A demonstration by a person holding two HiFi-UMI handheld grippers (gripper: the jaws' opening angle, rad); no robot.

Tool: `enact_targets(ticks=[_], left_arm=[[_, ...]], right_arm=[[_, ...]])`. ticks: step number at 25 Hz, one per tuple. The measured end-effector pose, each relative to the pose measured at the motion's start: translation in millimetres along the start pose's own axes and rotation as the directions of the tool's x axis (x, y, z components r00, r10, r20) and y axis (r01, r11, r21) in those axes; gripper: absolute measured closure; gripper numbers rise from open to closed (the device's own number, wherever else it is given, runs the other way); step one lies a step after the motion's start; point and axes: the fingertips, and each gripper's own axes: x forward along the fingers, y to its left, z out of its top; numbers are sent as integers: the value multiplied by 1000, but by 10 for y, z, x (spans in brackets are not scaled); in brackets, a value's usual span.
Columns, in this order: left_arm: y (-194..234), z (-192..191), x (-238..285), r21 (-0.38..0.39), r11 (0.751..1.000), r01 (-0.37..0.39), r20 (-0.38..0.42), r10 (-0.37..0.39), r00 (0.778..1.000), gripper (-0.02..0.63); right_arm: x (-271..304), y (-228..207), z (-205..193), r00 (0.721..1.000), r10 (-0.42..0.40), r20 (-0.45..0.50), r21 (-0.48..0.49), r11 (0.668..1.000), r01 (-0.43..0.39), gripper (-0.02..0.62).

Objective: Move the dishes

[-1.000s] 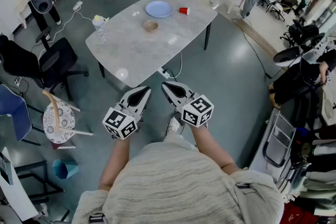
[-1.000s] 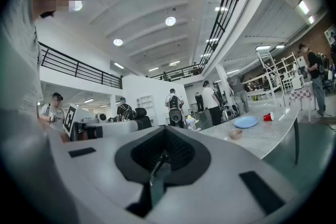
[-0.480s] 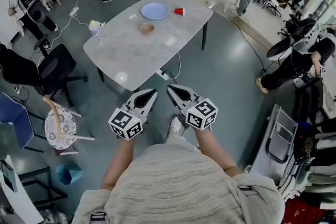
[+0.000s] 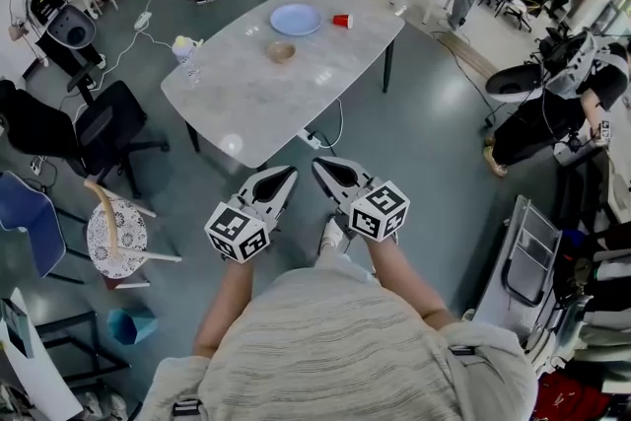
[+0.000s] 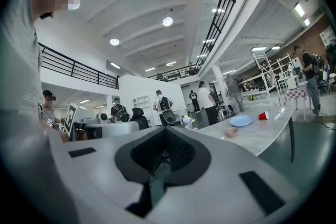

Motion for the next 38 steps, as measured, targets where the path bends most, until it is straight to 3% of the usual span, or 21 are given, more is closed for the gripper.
enact_targets(ticks=[11,19,26,32,38], left_arm=[[-129,0,125,-24,998,52,19,-51,999,577],[85,-65,425,-40,998,41,-11,-42,999,577],[447,-156,1136,-64,997,47,-23,-49,999,577],[636,-202,2085,-76,994,78,-38,-82,996,577],[672,-192,3083,-64,994,83,-51,-87,995,577]], right_arm=[[-166,-92,54,1000,-5,12,48,999,4,577],[3,-423,74,1000,6,12,47,999,-6,578],[123,-1240,116,1000,-24,18,79,997,22,577],[94,-2150,276,998,-56,13,87,995,55,578],[-54,-2997,584,999,-34,24,83,996,32,577]])
